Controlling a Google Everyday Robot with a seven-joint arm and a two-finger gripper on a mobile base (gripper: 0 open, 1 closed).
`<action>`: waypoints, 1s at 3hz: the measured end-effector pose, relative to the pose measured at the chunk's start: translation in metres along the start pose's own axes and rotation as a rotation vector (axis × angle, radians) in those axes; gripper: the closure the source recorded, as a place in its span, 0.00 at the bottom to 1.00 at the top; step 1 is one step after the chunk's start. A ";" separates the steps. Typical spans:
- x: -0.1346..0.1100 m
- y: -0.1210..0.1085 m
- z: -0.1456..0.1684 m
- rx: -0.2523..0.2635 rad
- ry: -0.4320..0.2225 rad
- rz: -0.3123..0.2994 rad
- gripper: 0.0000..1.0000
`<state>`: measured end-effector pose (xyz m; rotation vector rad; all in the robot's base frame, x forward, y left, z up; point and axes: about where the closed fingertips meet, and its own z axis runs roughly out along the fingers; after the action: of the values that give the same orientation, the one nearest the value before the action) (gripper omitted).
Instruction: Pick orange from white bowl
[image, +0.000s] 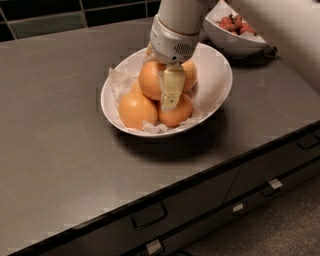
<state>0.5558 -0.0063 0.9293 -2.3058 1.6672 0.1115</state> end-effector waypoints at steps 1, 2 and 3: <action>0.000 0.000 0.005 -0.006 -0.004 0.002 0.21; -0.001 -0.001 0.007 -0.014 -0.006 0.001 0.40; -0.002 -0.002 0.003 -0.014 -0.006 0.001 0.63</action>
Offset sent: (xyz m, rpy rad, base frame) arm -0.0021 0.0023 -0.0188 -0.0102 0.0484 0.0106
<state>0.5569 -0.0028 0.9271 -2.3123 1.6694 0.1307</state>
